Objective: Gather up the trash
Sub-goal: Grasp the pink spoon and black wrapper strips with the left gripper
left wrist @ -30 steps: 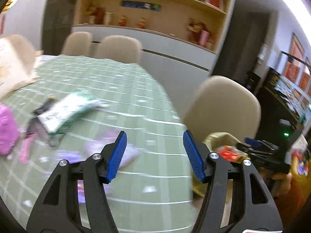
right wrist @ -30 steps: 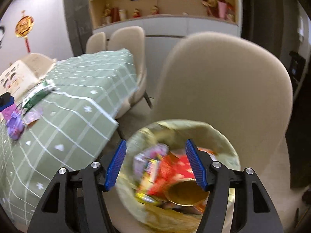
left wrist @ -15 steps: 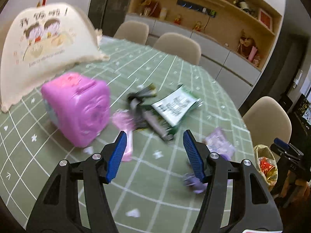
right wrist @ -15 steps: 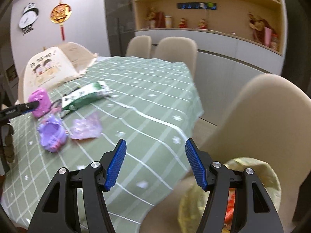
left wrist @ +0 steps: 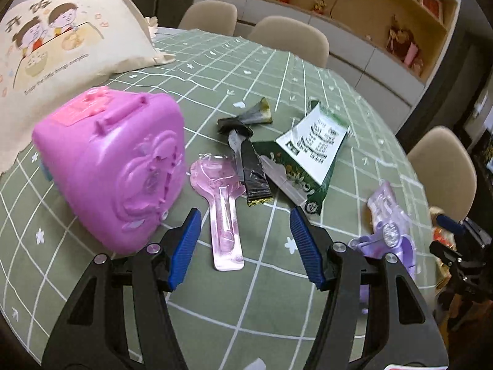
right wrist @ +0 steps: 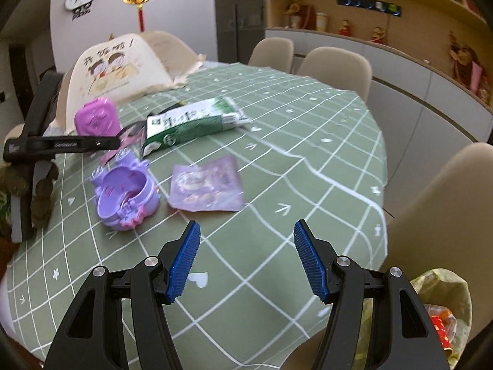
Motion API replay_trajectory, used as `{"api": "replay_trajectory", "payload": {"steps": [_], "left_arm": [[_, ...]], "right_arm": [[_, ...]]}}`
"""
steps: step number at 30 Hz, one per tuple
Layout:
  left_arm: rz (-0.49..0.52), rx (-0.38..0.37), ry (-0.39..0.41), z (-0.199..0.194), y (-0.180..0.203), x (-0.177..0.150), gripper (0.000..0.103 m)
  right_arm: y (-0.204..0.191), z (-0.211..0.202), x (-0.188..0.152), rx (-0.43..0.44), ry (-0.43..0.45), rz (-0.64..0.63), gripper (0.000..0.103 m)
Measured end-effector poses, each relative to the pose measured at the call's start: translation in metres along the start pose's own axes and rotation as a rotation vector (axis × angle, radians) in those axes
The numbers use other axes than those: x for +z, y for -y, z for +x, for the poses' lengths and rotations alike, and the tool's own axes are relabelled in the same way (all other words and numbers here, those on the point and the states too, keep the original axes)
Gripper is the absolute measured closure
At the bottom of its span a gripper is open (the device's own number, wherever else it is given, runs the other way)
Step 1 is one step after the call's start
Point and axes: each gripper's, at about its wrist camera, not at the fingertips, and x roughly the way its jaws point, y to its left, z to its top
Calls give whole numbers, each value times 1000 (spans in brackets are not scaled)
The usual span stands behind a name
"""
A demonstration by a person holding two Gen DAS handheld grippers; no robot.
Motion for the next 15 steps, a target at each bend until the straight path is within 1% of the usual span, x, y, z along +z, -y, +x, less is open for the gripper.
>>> {"api": "replay_trajectory", "payload": {"steps": [1,3,7,9,10,11,13,15], "left_arm": [[8,4,-11,3,1,1,52],[4,17,-26,8,-1,3,52],[11,40,-29,15,-1,14,52],[19,56,-33,19,1,18,59],[23,67,-36,22,2,19,71],[27,77,-35,22,2,19,81],[33,81,-37,21,3,16,88],[31,66,-42,17,2,11,89]], "right_arm": [[-2,2,0,3,-3,-2,43],[-3,5,-2,16,-9,-3,43],[-4,14,0,31,-23,3,43],[-2,19,3,46,-27,23,43],[0,22,4,58,-28,39,43],[2,24,5,66,-30,50,43],[5,28,6,82,-35,69,43],[6,33,6,92,-47,75,43]]}}
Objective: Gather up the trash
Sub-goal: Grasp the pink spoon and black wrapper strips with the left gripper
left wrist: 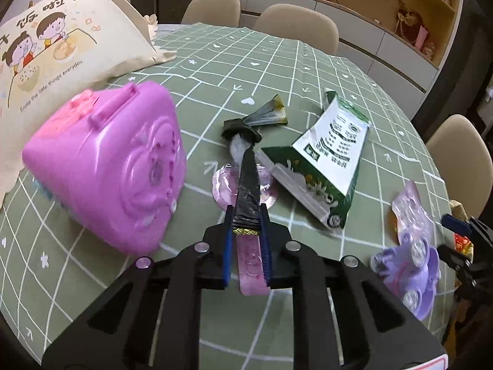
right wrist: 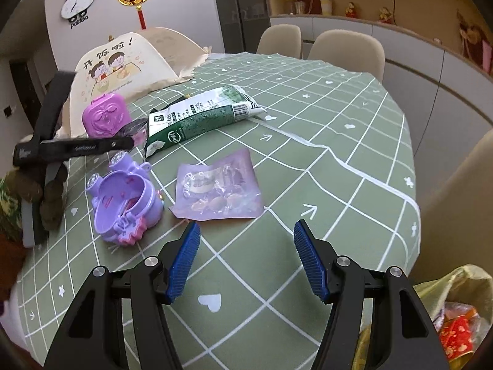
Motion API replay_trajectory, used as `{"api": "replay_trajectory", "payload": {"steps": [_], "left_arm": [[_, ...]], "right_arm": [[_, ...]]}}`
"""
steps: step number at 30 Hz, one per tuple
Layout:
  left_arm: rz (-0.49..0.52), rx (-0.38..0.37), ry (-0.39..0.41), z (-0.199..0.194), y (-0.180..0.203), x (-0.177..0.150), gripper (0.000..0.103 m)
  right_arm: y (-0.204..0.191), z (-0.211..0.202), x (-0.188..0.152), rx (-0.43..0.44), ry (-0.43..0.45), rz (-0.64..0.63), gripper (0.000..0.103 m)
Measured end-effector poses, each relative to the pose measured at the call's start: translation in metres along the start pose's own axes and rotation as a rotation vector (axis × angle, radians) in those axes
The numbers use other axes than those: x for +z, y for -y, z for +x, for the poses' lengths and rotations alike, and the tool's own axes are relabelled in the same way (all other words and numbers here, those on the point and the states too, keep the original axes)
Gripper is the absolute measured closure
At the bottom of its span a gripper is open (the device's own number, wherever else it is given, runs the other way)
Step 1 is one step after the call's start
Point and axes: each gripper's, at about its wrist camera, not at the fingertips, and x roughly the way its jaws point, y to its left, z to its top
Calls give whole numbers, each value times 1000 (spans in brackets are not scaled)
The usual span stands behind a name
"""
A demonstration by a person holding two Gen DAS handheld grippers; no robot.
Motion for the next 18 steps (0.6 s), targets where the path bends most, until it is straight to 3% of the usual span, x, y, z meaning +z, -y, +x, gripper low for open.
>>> {"api": "replay_trajectory", "payload": {"steps": [9,10,13,18], "left_arm": [[94,-74,-42,-41,13,-52,89],[107,-89,-47,-45,15,-57,87],[120,-144,-32,-57,19,-67,60],[50,-161,61,-72,11,-50,58]], "right_arm": [[-2,2,-2,1,3,-58,43],[-3,3,-2,-1,3,-67,43],[-5,3,-4,-15,6,-94,43],[-9,4,-6,-40,12,-119,43]]}}
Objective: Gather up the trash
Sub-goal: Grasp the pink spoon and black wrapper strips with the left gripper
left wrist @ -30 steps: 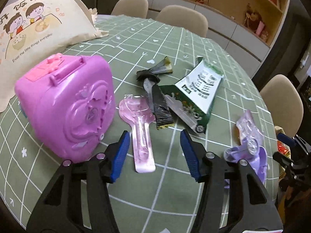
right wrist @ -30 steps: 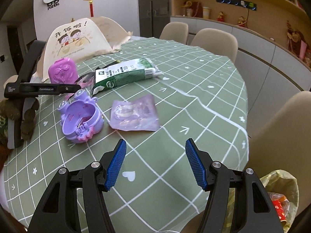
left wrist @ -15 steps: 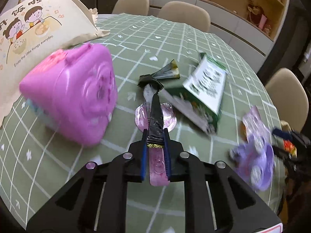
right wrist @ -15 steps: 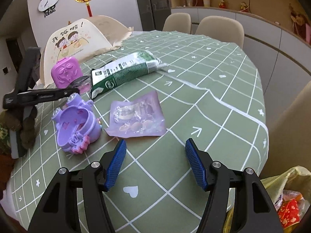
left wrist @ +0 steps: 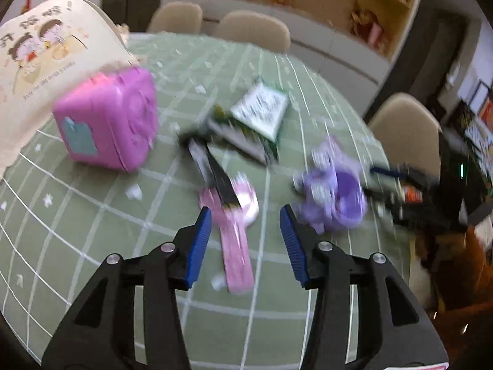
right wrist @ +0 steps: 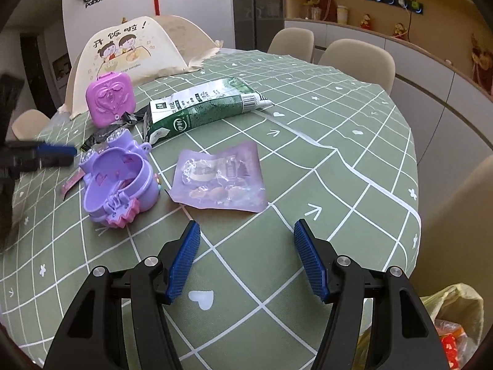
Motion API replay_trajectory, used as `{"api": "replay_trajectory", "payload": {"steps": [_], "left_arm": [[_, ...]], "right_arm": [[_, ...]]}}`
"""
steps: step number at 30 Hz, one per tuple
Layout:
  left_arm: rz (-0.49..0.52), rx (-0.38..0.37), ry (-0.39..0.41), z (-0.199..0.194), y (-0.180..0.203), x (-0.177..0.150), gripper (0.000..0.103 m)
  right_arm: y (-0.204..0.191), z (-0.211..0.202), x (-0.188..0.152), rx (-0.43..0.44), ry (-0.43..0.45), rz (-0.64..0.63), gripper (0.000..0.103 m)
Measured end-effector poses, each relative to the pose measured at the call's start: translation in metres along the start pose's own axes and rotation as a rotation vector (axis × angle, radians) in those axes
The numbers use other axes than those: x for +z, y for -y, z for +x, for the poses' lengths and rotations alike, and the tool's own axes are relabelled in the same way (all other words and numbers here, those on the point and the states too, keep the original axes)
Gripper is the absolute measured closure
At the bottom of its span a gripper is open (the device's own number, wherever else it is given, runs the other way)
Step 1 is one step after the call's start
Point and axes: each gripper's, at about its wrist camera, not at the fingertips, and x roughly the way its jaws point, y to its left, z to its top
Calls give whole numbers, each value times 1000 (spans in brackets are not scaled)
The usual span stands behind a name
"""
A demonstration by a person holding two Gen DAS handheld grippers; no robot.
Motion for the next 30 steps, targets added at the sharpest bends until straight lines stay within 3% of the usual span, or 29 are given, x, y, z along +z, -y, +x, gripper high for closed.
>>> {"api": "replay_trajectory", "payload": {"steps": [4,8,11,14,23,28,30], "left_arm": [[-46,69,46,17,-8,29,57],[-91,164,20,53,-18,50,57],[-116,190,-9,70,-23,53,61],[-143,180,-25,76,-28,51,71],[-95,132,58,24,-6,23,73],[-70,100,84,16,1,17,73],[-78,82,88,18,-1,17,73]], "right_arm": [[1,0,0,2,3,25,42],[-5,0,-2,-38,7,15,42],[-3,-1,-3,-31,0,22,42],[0,-2,-2,7,-11,-11,42],[15,-13,-2,145,23,150,42],[2,-13,-2,148,-12,164,57],[-2,-7,2,149,-37,187,57]]}}
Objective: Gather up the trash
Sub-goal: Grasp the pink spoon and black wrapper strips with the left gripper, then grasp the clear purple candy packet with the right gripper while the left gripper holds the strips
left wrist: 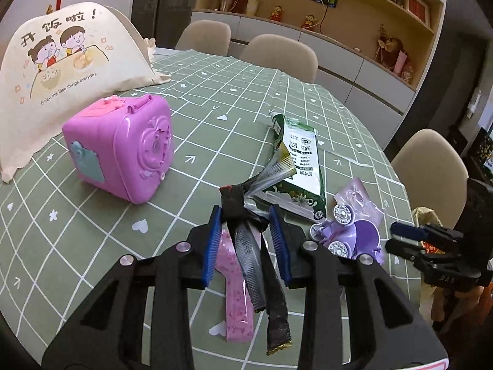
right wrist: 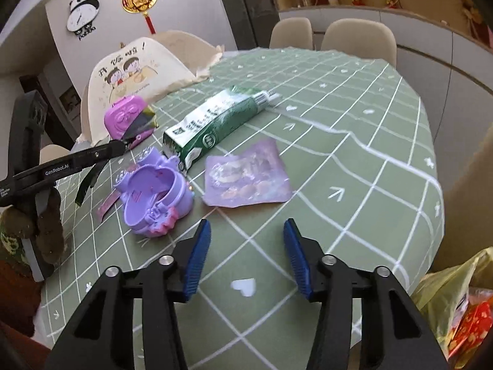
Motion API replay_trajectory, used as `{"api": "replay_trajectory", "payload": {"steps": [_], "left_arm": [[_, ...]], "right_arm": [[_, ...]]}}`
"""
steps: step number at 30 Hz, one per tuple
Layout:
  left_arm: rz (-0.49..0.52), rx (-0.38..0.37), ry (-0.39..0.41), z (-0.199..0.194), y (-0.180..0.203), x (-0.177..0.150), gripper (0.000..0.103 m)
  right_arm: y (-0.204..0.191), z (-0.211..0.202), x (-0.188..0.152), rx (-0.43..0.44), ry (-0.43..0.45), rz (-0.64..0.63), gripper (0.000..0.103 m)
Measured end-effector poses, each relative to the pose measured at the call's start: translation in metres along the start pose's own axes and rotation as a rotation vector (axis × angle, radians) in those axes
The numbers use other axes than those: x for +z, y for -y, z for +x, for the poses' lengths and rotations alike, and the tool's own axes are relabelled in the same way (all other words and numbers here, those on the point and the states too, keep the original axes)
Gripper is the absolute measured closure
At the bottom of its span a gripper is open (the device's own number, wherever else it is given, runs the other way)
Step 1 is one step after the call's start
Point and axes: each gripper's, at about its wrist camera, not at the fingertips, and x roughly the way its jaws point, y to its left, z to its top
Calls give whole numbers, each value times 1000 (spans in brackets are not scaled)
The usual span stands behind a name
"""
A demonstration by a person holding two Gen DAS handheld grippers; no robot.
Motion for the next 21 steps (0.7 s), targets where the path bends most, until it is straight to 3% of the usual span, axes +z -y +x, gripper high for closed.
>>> {"api": "replay_trajectory", "payload": {"steps": [7,16,17,19,21], "left_arm": [[-42,-28,9,-4,-10,0,72],[-67,-44,-11,-2,-17,-1,72],[-70,-45,-11,-2,-17,-1,72],[-74,-48,-11,-2,-19,0,72],[-76,-53,-10,-3,-20,0,72]], "right_arm": [[8,24,26,13,6,150,57],[-22,58,58,-156,-34,-23,57],[-24,60,60,-158,-39,-37,60],[-29,63,61,-191,-48,-82,82],[-34,63,60,-184,-53,-109,92]]}}
